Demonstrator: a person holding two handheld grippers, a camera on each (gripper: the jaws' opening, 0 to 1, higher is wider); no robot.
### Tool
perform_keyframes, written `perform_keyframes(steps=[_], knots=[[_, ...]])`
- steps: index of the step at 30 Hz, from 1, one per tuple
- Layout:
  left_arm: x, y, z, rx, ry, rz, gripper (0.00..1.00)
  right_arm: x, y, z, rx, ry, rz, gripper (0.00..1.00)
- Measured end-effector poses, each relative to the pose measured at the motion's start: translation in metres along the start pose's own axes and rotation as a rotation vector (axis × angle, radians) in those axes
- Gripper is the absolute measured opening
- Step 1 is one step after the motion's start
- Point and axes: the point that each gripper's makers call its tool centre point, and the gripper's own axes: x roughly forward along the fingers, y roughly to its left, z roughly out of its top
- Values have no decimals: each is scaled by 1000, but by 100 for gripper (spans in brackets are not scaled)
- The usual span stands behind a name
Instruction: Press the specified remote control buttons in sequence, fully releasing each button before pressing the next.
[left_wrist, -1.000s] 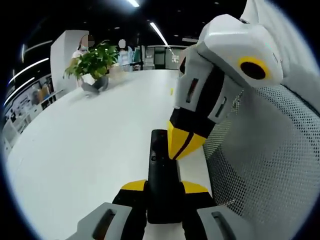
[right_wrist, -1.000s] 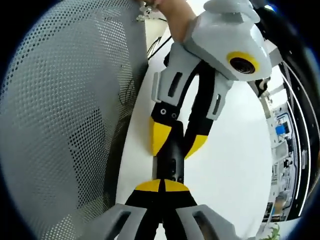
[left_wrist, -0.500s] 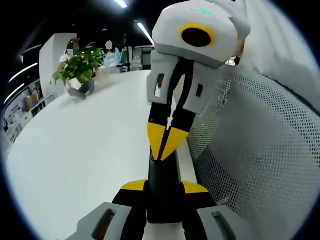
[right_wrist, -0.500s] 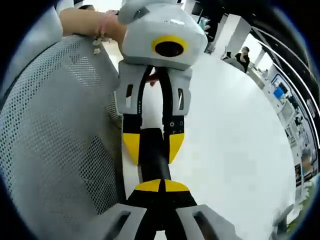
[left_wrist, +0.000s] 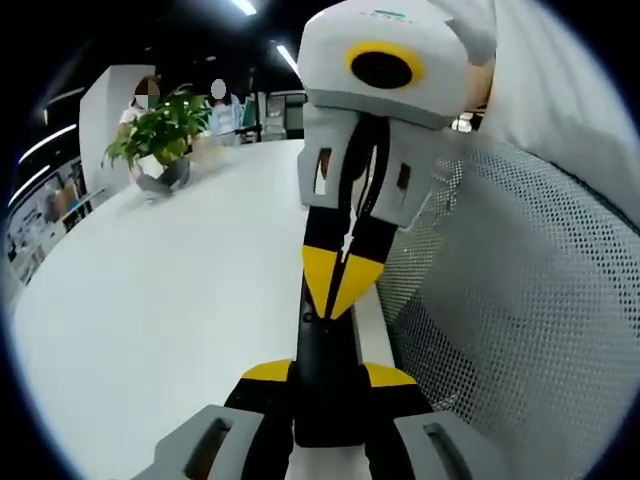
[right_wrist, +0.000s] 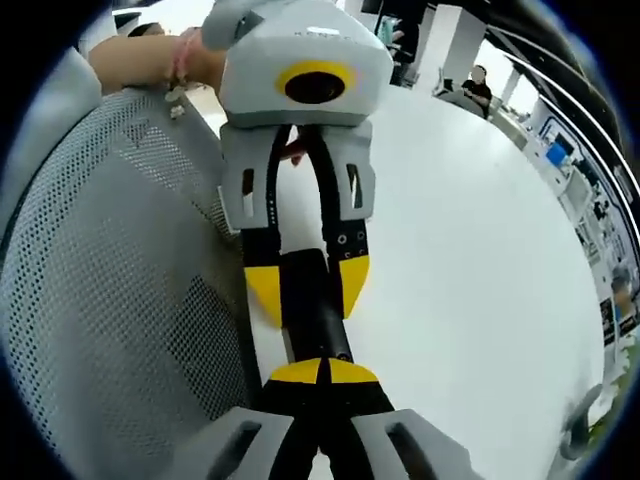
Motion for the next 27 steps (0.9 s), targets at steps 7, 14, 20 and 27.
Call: perform_keyframes(steps=[7, 14, 20, 27], knots=[[0, -1, 0, 8, 5, 3, 25, -4, -1, -1, 208, -60, 93, 0], [-1, -1, -1, 10, 8, 2, 25, -3, -12, 4, 175, -50, 89, 0], [0, 0, -1, 5, 9, 5, 25, 1, -11, 1, 149, -4, 95, 0], [0, -2, 1, -6, 3, 1, 25, 5, -13, 0, 152, 93, 107, 0]])
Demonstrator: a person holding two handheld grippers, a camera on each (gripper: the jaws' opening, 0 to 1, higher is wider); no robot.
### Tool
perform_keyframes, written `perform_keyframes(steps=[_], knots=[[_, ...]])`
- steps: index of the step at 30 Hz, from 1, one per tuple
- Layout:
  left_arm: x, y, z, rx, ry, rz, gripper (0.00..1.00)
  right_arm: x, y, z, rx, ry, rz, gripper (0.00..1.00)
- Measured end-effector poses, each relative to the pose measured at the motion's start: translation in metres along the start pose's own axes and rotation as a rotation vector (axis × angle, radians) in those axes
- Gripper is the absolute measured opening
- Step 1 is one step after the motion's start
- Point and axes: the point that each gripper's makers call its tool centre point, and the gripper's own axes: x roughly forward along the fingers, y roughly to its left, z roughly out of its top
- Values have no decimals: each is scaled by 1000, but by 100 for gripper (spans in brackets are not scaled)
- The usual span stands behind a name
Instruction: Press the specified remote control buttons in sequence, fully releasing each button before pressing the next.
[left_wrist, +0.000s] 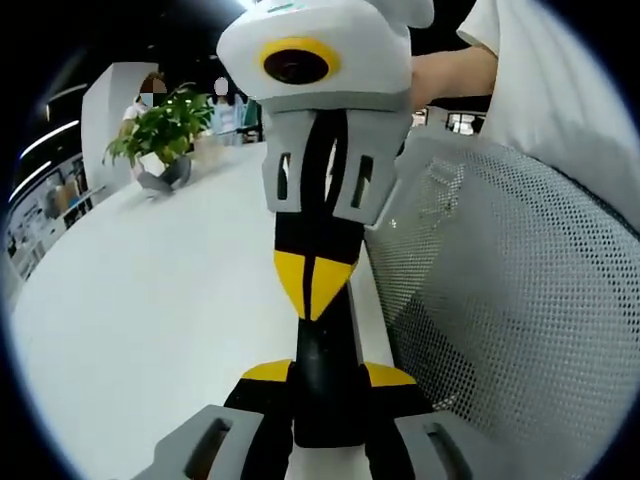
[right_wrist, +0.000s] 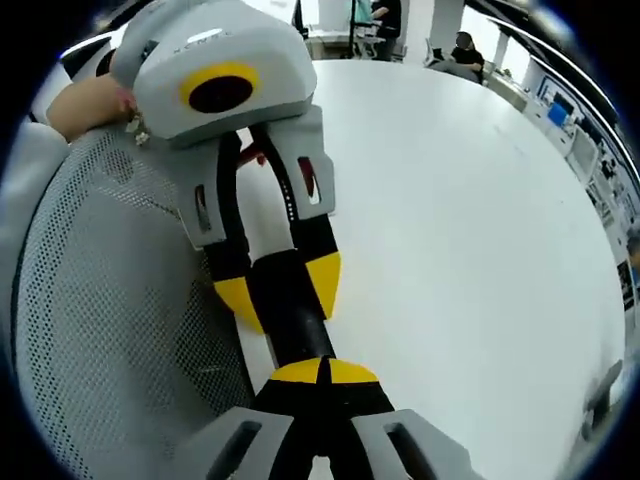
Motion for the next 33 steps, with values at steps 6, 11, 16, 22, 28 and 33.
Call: perform_keyframes(steps=[6, 11, 16, 22, 28, 33], knots=[[0, 1, 1, 5, 2, 2, 25, 0, -3, 0, 74, 40, 23, 0], [0, 1, 1, 4, 4, 4, 25, -1, 0, -1, 2, 6, -7, 0], [1, 1, 1, 12, 6, 4, 25, -5, 14, 3, 6, -55, 27, 0], [1, 2, 2, 13, 5, 3, 25, -1, 17, 8, -17, -63, -3, 0], [1, 2, 2, 10, 3, 3, 25, 1, 17, 7, -17, -54, -35, 0], [1, 2, 2, 7, 2, 0, 25, 1, 16, 7, -24, -54, -59, 0]])
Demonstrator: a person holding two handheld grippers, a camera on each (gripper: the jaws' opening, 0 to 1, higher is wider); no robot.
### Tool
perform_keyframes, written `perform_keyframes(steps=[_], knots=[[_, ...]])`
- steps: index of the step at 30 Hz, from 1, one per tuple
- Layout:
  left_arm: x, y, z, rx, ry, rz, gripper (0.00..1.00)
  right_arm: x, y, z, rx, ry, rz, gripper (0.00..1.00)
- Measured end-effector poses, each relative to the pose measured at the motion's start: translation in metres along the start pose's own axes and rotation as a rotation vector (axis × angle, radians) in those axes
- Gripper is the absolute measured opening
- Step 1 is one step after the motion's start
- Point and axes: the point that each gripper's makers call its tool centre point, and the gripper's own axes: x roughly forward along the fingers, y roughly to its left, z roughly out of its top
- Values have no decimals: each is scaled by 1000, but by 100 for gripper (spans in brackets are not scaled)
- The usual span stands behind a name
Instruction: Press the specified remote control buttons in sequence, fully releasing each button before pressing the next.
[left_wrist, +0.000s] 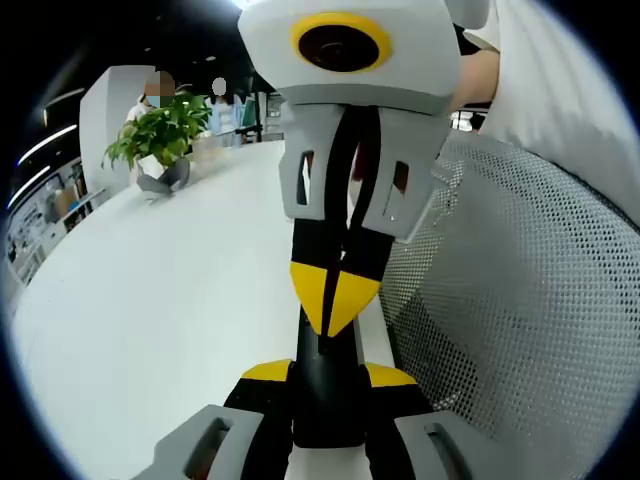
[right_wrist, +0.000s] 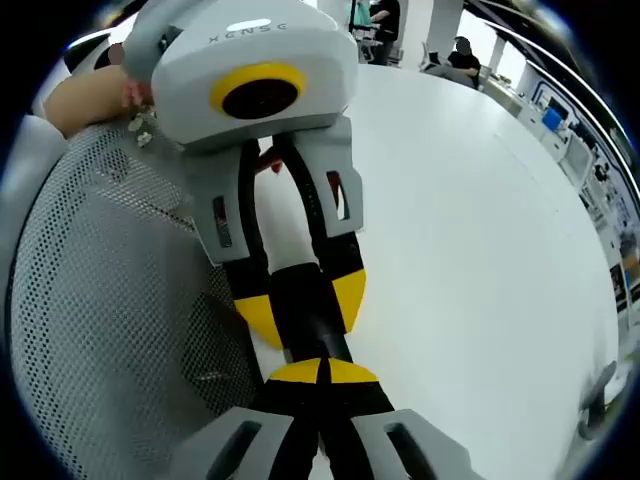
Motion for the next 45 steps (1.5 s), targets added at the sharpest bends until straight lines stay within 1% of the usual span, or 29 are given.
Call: perform_keyframes(steps=[3, 5, 8, 11, 12, 16, 21, 22, 23, 25, 26, 27, 28, 29, 32, 36, 38, 43, 45], knots=[[0, 0, 0, 3, 0, 0, 25, -1, -1, 0, 31, -25, 6, 0], [0, 0, 0, 1, -1, 1, 25, -2, 1, 0, 13, -31, 12, 0], [0, 0, 0, -1, -2, 1, 25, -2, 6, 6, 22, -64, 28, 0], [0, 0, 0, -3, -4, 1, 25, 2, 6, 4, -4, -53, 8, 0], [0, 0, 0, -1, -4, 1, 25, 1, 5, 6, -3, -62, 7, 0], [-1, 0, 0, -5, -6, 1, 25, 1, 4, 5, 13, -59, 4, 0], [-1, 0, 0, -7, -7, 1, 25, -1, 5, 6, 13, -48, 2, 0], [-1, 0, 0, -7, -8, 1, 25, -3, 3, 6, 11, -40, -9, 0], [-1, 0, 0, -7, -8, 2, 25, -6, 1, 9, -12, -52, -25, 0], [0, 1, -1, -9, -11, 1, 25, -6, 1, 10, 13, -63, -8, 0], [0, 1, -1, -11, -13, -1, 25, -3, 0, 6, 9, -48, -6, 0], [0, 1, 0, -12, -14, -3, 25, 2, -2, -6, -39, 16, -20, 0], [0, 1, 0, -12, -15, -3, 25, 2, -5, 3, -48, -40, -44, 0], [0, 1, 0, -14, -16, -3, 25, -1, -1, 1, -7, -22, -12, 0], [1, 0, 0, -11, -14, -2, 25, 0, -1, 2, -26, -26, -14, 0], [0, 0, 0, -10, -13, -4, 25, 1, 0, 2, -113, -10, -9, 0], [1, 0, 0, -5, -10, -3, 25, 1, 0, 2, -116, -16, -8, 0], [1, 1, -2, -8, -9, 1, 25, 2, 0, 3, -152, -30, -30, 0], [2, 1, -2, -5, -9, 4, 25, 0, -1, 4, -118, -53, -26, 0]])
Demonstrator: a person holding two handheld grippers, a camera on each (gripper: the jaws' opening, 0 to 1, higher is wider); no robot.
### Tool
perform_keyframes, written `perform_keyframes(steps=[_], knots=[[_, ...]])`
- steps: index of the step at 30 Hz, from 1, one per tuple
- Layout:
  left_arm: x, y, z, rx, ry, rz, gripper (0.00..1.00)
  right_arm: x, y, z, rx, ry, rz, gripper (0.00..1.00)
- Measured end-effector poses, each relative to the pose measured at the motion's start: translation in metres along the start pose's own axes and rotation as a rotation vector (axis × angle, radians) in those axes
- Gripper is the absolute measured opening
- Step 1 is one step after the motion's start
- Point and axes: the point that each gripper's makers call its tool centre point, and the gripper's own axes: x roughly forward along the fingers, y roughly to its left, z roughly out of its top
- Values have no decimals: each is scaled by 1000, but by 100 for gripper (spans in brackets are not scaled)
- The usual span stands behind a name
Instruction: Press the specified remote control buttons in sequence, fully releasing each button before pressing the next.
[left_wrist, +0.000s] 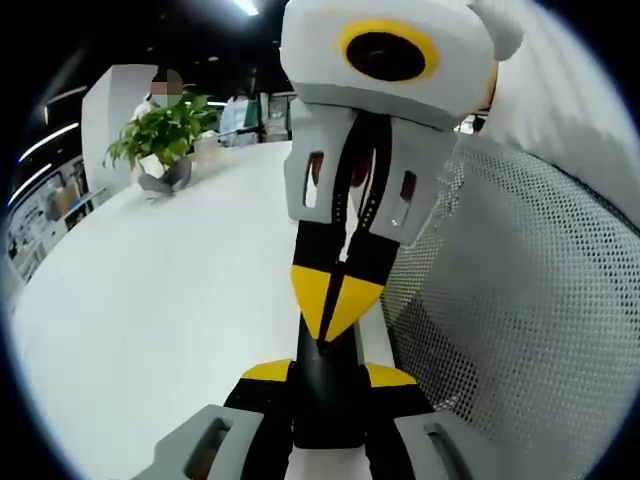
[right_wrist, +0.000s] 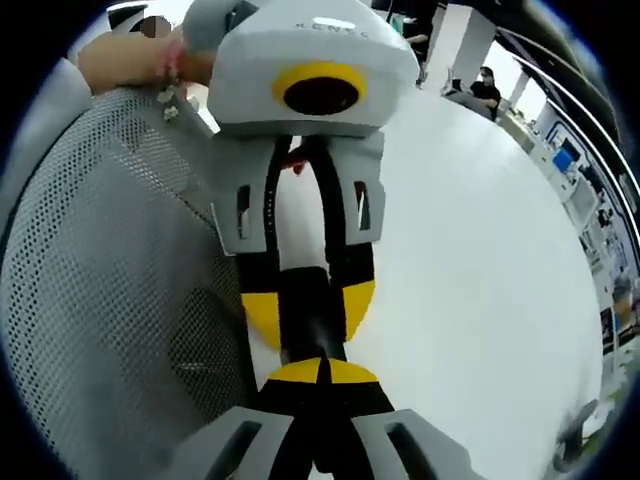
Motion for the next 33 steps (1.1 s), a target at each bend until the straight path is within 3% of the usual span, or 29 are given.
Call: perform_keyframes(steps=[1, 9, 17, 27, 33], knots=[[0, 0, 0, 0, -1, 0, 25, -1, 0, 3, 20, -29, 0, 0], [0, -2, 1, -7, -4, -2, 25, 1, 5, 6, 47, -47, 31, 0], [-1, -2, 2, -2, 1, -2, 25, 3, 4, 5, 19, -38, 30, 0], [1, 1, 0, -12, 13, 10, 24, 5, 2, 8, -32, -52, -22, 0], [2, 2, 0, -3, 17, 12, 25, 3, 2, 8, 29, -121, 23, 0]])
